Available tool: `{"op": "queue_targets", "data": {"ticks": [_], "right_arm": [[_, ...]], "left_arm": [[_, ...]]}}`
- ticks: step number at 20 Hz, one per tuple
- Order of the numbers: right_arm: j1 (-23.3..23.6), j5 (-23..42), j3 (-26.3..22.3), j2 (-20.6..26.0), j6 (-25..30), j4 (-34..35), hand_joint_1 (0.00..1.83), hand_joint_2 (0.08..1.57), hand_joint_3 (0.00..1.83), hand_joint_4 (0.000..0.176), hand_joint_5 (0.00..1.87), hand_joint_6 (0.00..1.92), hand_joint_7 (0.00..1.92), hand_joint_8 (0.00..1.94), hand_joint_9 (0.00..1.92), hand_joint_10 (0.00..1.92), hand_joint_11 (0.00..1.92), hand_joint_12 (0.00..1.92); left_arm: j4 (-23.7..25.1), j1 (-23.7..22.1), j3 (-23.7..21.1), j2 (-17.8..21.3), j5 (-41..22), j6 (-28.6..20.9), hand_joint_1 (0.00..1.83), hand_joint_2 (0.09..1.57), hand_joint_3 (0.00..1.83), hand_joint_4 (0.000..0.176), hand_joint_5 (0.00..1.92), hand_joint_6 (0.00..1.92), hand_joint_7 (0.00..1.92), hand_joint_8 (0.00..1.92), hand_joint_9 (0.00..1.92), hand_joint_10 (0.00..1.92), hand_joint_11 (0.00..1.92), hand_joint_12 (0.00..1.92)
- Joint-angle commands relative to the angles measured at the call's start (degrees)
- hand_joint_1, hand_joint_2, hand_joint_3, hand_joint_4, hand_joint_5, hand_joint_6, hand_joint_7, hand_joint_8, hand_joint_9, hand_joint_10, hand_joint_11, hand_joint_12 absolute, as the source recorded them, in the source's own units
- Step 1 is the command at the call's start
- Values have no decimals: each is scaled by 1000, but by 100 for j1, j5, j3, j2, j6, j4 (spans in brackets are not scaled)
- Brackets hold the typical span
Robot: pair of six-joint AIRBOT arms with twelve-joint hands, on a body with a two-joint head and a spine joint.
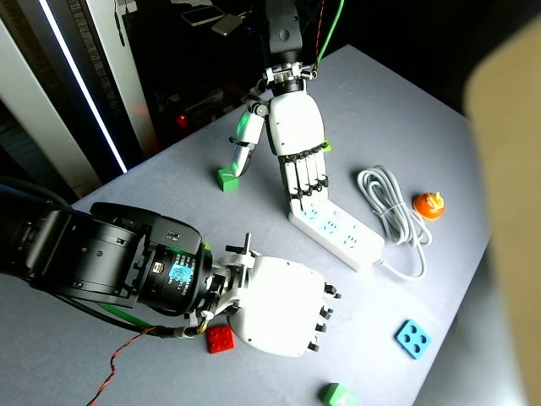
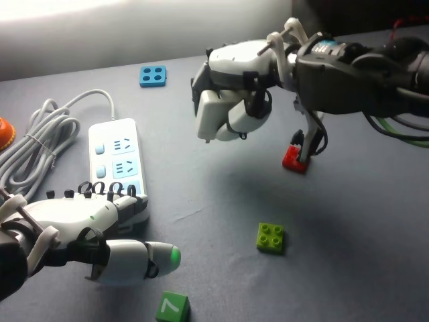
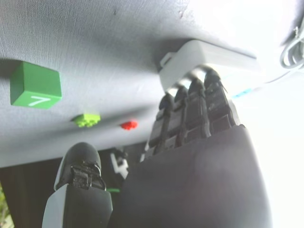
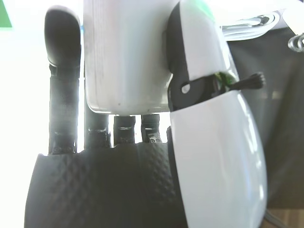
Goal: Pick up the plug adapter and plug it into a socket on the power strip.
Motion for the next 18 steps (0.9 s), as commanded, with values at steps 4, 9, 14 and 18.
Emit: {"op": "queue_targets", "data": {"ticks": [4,9,14,18], "right_arm": [[512,232,164,-321,53,-5,1356,1120,1,0,895,922,1005,997,909,1274,833,1438],[936,-327,538,-819,103,311,1375,1129,1,0,858,971,982,1009,900,1316,834,1413],[1139,-682,1009,-1290,168,319,1377,1127,0,0,883,927,991,1005,885,1335,838,1425],[1130,-736,1319,-1548,155,275,1374,1130,1,0,885,931,989,1007,861,1365,795,1474]], "left_arm": [[-81,47,-20,-16,120,-21,0,1171,1,0,43,0,74,3,49,2,4,7],[-81,54,-30,-15,128,-21,0,1168,0,0,47,6,65,3,46,5,13,6],[-81,77,-34,-15,128,-21,0,1174,2,0,37,1,54,1,42,2,6,5],[-81,74,-33,-16,128,-21,0,1181,4,0,22,0,58,2,49,5,8,6]]}}
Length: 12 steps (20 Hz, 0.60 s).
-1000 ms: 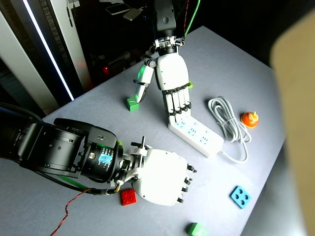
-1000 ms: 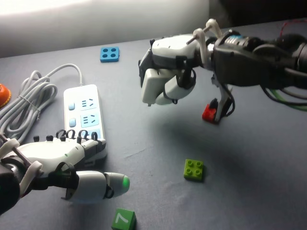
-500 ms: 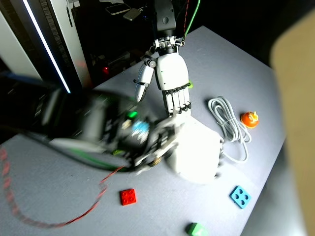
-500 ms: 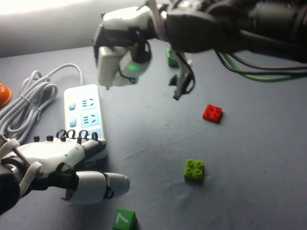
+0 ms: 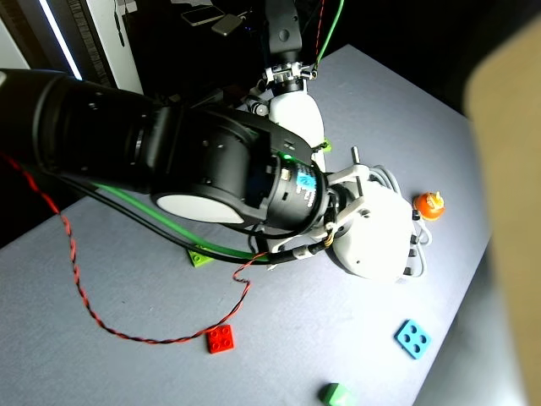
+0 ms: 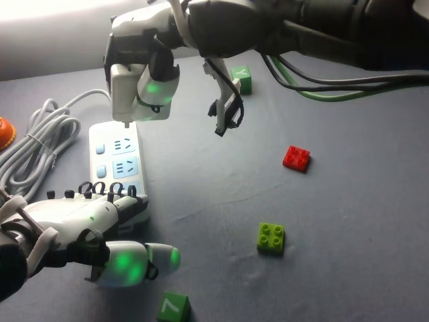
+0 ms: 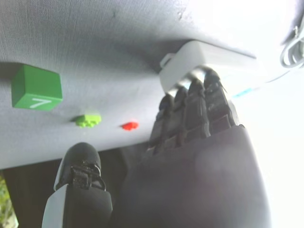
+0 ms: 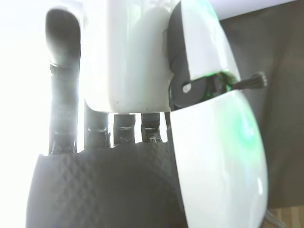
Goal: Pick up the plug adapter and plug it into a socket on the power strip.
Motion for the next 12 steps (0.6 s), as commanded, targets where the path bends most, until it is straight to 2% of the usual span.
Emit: {"op": "queue_targets", "data": {"ticks": [1,4,5,9,12], "right_arm": [[139,582,133,-80,31,14,1374,1130,1,0,891,927,986,1015,858,1369,789,1481],[101,630,353,-294,4,-148,1375,1125,0,0,886,955,1009,963,872,1346,761,1528],[80,674,427,-375,-1,-266,1371,1138,2,0,866,977,971,1025,851,1384,757,1539],[18,702,750,-649,-10,-393,1374,1131,0,0,883,940,985,1013,863,1364,766,1531],[-52,733,766,-713,-7,-392,1372,1137,1,0,887,932,955,1063,857,1378,783,1515]], "left_arm": [[-127,33,-30,-15,118,-21,0,1180,3,0,17,0,59,3,54,6,7,6],[-127,33,-28,-15,134,-21,0,1180,3,0,14,3,41,2,37,2,0,0],[-126,35,-30,-11,139,-20,0,1179,2,0,9,1,41,2,34,1,0,0],[-126,42,-22,-11,138,-16,0,1178,1,0,36,10,67,11,58,10,19,8],[-126,42,-19,0,137,3,0,1177,0,0,27,3,52,1,39,1,4,3]]}}
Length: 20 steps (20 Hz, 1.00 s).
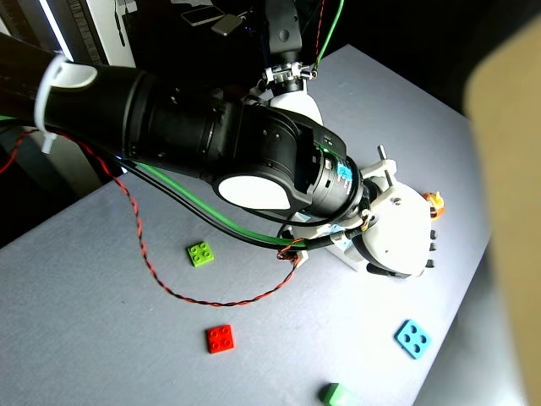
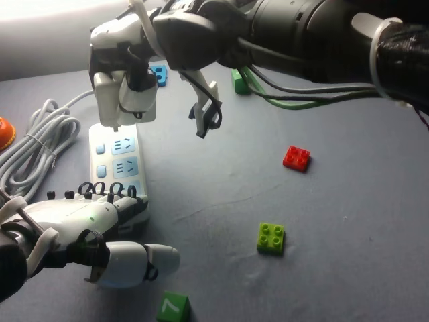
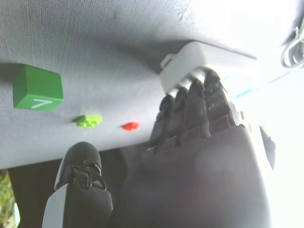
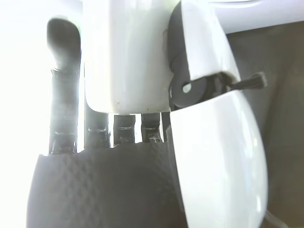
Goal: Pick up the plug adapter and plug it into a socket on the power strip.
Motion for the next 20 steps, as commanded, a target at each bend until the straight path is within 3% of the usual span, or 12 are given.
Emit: {"op": "queue_targets", "data": {"ticks": [1,4,7,10,15,16,19,20], "right_arm": [[48,665,20,0,17,40,1371,1139,0,0,868,955,962,1060,851,1383,786,1521],[-11,675,98,-96,16,40,1374,1131,0,0,853,992,993,982,882,1347,802,1478],[-38,673,300,-251,18,40,1371,1143,0,0,818,1019,964,1040,874,1362,820,1467],[-46,646,537,-400,16,40,1378,1118,0,0,898,924,1003,968,913,1302,832,1446],[-93,568,625,-460,9,39,1374,1130,0,0,879,938,978,1020,882,1352,800,1500],[-101,513,625,-460,5,37,1276,1115,0,0,925,921,1040,1042,931,1130,829,1473],[-113,471,627,-459,-5,1,1256,1100,0,0,952,901,1082,991,982,984,852,1432],[-113,474,628,-461,-5,1,1371,1126,1,0,892,899,973,1035,906,1316,869,1405]], "left_arm": [[-124,40,-19,0,126,-14,0,1175,0,0,38,7,61,5,49,5,18,10],[-124,47,-22,2,126,-14,0,1175,0,0,48,9,70,7,50,5,18,11],[-124,52,-20,6,126,-14,0,1171,0,0,55,8,89,10,67,10,13,6],[-124,46,-18,6,126,-14,0,1172,0,0,40,1,74,2,54,3,6,2],[-124,59,-15,5,126,-14,0,1169,0,0,58,17,83,18,68,17,19,9],[-124,59,-14,5,126,-14,0,1167,0,0,51,12,75,12,60,12,7,4],[-124,59,-18,4,126,-15,0,1166,0,0,62,13,86,12,74,14,16,9],[-124,59,-19,4,126,-16,0,1169,0,0,57,7,80,7,69,9,3,1]]}}
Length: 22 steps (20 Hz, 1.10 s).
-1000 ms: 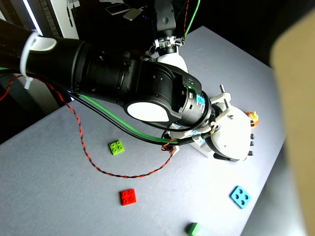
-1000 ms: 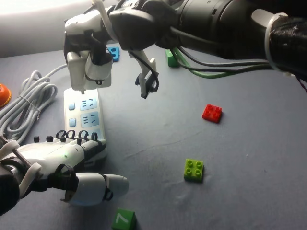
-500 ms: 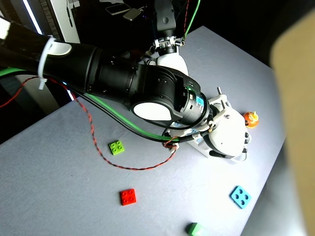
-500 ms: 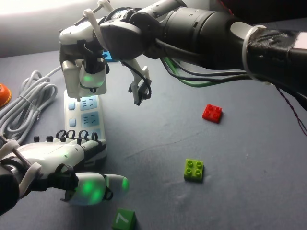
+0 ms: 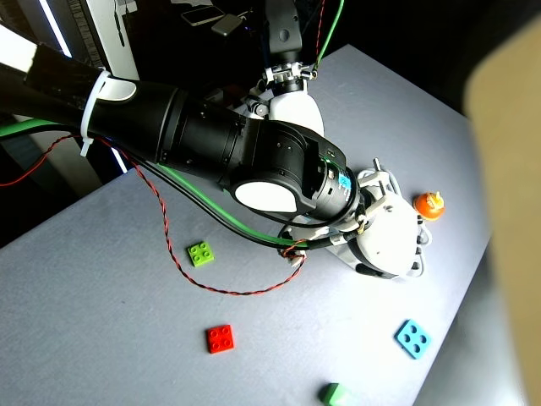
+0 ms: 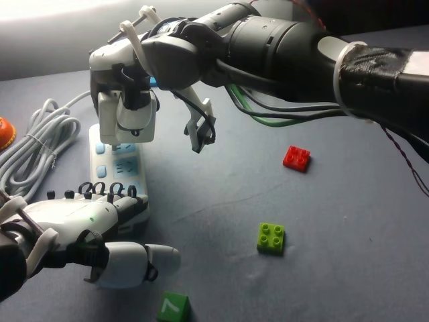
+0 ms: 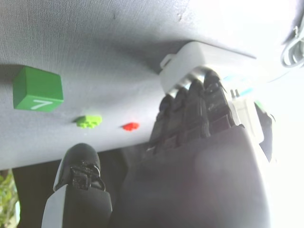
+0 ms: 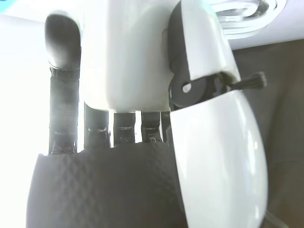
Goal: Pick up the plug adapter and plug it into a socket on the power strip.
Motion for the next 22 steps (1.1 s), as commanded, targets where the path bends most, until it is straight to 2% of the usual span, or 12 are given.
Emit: {"op": "queue_targets", "data": {"ticks": [1,8,11,15,17,22], "right_arm": [[67,638,34,9,2,18,1375,1129,0,0,893,888,971,1047,889,1339,864,1397],[82,709,155,-38,0,-104,1375,1133,1,0,865,947,955,1051,897,1335,862,1389],[79,729,187,-52,-6,-133,1376,1125,0,0,881,936,985,992,906,1321,842,1414],[71,740,187,-75,-19,-142,1371,1142,1,0,829,1020,957,1031,880,1359,809,1452],[67,748,187,-89,-21,-171,1373,1139,0,0,858,973,965,1031,868,1368,794,1473],[79,734,185,-112,-47,-302,1368,1146,1,0,831,1033,950,1049,859,1377,769,1502]], "left_arm": [[-135,42,-21,-3,121,-20,0,1169,0,0,37,1,62,1,47,1,0,0],[-135,57,-21,-3,121,-20,0,1166,0,0,25,0,67,2,57,5,0,0],[-135,57,-16,-4,121,-20,0,1166,0,0,53,10,92,10,87,14,19,9],[-133,57,-32,-4,60,-23,0,1165,0,0,39,3,81,3,72,5,0,0],[-133,59,-32,-4,60,-23,0,1162,0,0,47,6,96,8,85,10,11,5],[-132,61,-32,-4,56,-48,0,1177,4,0,48,2,92,2,76,2,6,4]]}}
